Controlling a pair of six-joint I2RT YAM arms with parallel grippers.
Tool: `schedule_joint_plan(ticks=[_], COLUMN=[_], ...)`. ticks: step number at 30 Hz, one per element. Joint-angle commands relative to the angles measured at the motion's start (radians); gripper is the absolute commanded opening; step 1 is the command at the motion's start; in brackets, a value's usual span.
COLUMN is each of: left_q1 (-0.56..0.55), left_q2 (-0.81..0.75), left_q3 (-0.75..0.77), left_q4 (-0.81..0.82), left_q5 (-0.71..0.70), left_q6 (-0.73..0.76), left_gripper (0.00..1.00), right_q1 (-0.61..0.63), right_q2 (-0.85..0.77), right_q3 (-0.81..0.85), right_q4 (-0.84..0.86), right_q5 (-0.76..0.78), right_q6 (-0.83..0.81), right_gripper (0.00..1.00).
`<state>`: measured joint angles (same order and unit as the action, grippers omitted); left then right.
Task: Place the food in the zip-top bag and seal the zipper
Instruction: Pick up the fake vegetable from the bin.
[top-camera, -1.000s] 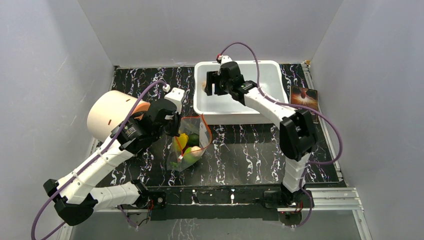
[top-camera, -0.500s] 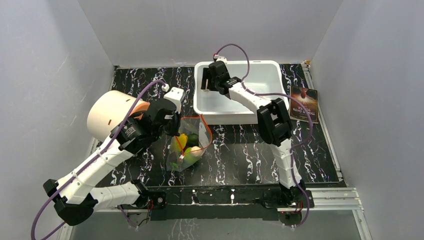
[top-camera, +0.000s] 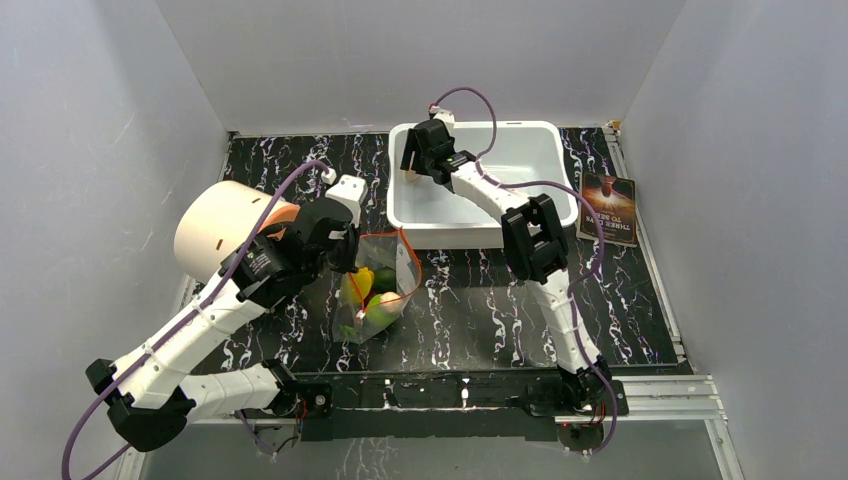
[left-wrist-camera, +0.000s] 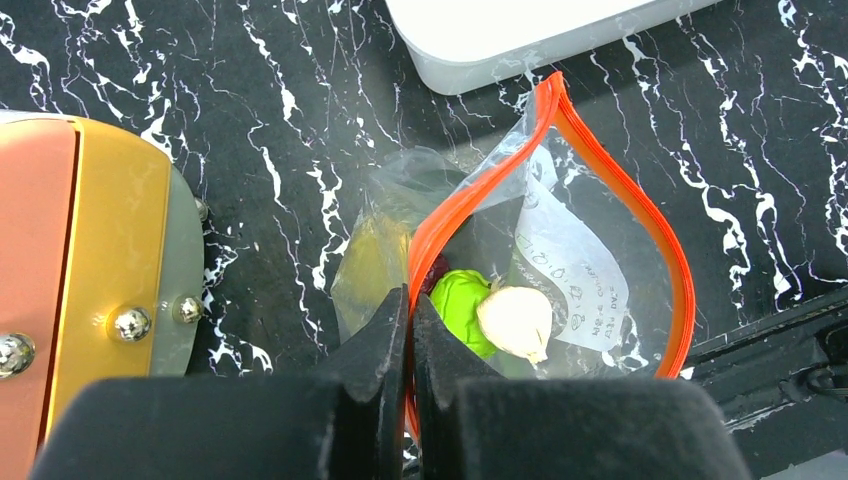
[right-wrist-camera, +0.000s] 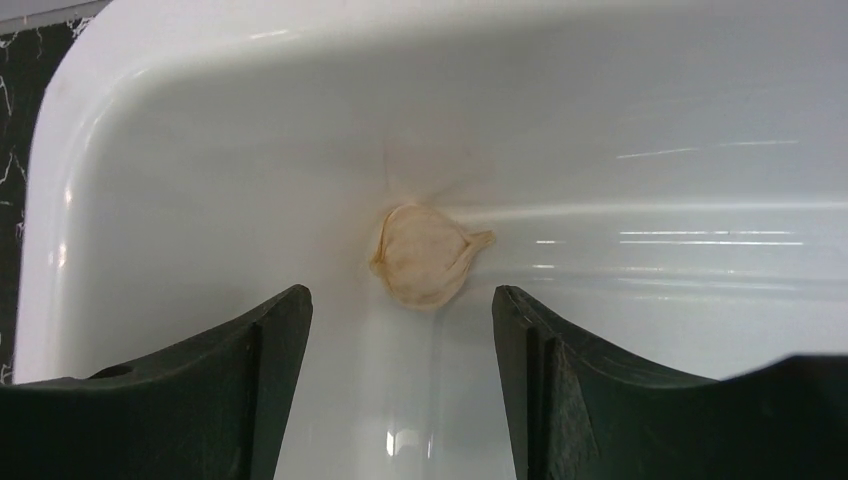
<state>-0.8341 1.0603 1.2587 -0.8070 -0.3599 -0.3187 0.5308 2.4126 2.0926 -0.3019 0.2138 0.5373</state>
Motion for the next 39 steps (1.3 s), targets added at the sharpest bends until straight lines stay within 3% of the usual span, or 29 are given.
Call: schedule_joint_plan(ticks=[1, 13, 16, 26, 32, 34, 39], left_q1=[0.000, 0.000, 0.000, 0.000, 0.000, 0.000, 0.000], left_q2=[-0.027, -0.018, -0.017, 0.016, 0.025, 0.024, 0.026], left_q3=[0.027, 0.043, 0.039, 0.057, 0.064, 0.057, 0.056], left_q4=[-0.021, -0.041, -0.038, -0.017, -0.017, -0.017, -0.012], left_q5=[-0.032, -0.036, -0.034, -0.020, -0.021, -0.019, -0.013], left_q6=[-0.004, -0.005, -0.004, 0.021, 0.024, 0.021, 0.014], left_gripper=[0.00, 0.00, 0.00, 0.00, 0.00, 0.00, 0.00], right_q1=[-0.013, -0.023, -0.036, -0.040, -0.036, -0.026, 0.001], right_q2=[0.051, 0.109, 0.131, 0.125, 0.088, 0.056, -0.027], right_q3=[0.090, 0.099, 0.104, 0.096, 0.079, 0.064, -0.043], right_q4=[0.050, 0.072, 0.083, 0.039, -0.042, -0.111, -0.007], right_q5=[0.033, 0.038, -0.028, 0.000, 0.021, 0.096, 0.135], right_q6=[0.014, 0.001, 0.009, -0.005, 0.119, 0.203, 0.204], right_gripper=[0.64, 0.64, 0.61, 0.50, 0.36, 0.42, 0.50])
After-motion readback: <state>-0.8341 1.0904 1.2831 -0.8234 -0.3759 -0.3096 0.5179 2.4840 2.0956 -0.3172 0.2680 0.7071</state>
